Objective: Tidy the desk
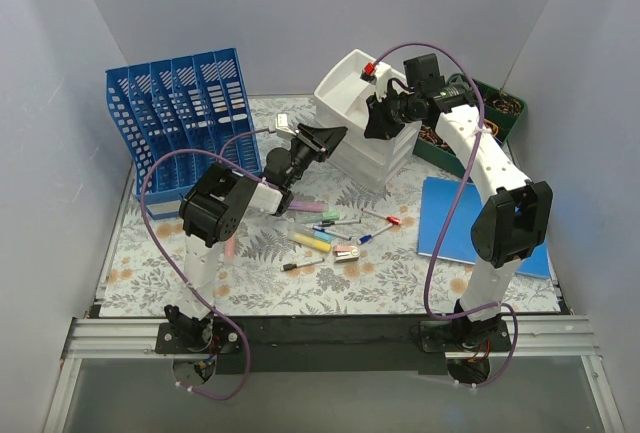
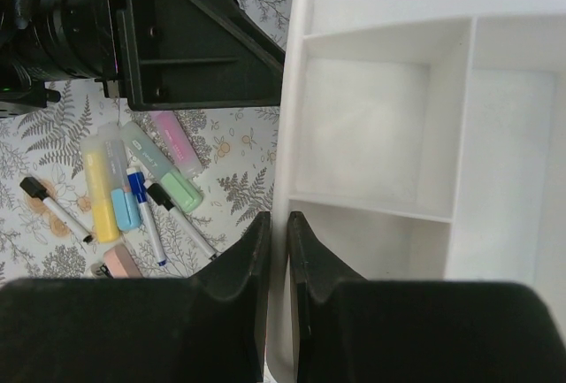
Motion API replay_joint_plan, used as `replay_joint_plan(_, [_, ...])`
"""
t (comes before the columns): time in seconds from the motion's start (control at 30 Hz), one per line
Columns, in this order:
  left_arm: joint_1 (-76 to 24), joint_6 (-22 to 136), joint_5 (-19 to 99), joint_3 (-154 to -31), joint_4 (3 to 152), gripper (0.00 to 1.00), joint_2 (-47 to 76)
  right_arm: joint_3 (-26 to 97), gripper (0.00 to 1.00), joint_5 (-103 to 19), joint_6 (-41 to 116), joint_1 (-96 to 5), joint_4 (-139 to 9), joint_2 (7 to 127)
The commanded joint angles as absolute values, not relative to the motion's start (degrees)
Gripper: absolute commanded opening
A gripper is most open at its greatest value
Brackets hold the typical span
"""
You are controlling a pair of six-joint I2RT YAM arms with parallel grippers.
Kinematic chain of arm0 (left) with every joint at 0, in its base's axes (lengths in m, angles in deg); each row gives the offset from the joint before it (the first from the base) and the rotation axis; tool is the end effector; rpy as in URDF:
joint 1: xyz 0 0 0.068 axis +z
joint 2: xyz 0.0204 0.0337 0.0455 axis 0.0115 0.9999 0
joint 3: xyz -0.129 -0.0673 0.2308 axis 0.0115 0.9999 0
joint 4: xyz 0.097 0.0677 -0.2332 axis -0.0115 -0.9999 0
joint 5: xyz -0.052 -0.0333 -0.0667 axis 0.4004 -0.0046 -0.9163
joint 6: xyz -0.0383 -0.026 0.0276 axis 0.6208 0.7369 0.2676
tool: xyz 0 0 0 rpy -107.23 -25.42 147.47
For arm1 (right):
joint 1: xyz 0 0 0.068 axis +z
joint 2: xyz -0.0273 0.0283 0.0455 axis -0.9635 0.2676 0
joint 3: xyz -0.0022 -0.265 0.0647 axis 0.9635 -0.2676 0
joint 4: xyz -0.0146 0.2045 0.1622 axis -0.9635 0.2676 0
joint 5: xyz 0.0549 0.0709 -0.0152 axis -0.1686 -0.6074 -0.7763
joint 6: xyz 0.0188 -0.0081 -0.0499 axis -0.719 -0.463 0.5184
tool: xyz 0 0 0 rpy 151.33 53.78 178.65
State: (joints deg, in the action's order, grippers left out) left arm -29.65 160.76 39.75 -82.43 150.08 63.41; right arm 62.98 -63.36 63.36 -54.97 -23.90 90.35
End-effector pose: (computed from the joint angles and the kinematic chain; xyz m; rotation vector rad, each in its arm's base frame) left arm 0.3795 -0.2277 0.1663 -1.0656 1.4009 -2.1316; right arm 0.3807 0.1529 0.3531 -0.9866 2.0436 0.5792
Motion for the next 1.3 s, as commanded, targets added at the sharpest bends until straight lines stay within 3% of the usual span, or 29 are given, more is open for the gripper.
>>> replay_joint_plan(0.0, [-29.4, 172.5, 40.1, -84.6, 175.1, 0.32, 63.2, 62.1, 0.01, -66.8, 60.6, -55.9, -21.3, 93.7])
replay_joint_plan(0.3, [-29.6, 174.4, 39.7, -86.4, 180.1, 0.29, 65.0, 62.1, 0.01, -66.2, 60.7, -55.9, -21.2, 94.2])
replay_joint_plan(1.27, [-28.9, 171.9, 37.2, -80.2, 180.4, 0.27, 52.7, 62.7, 0.01, -65.9, 60.2, -57.5, -21.1, 96.2])
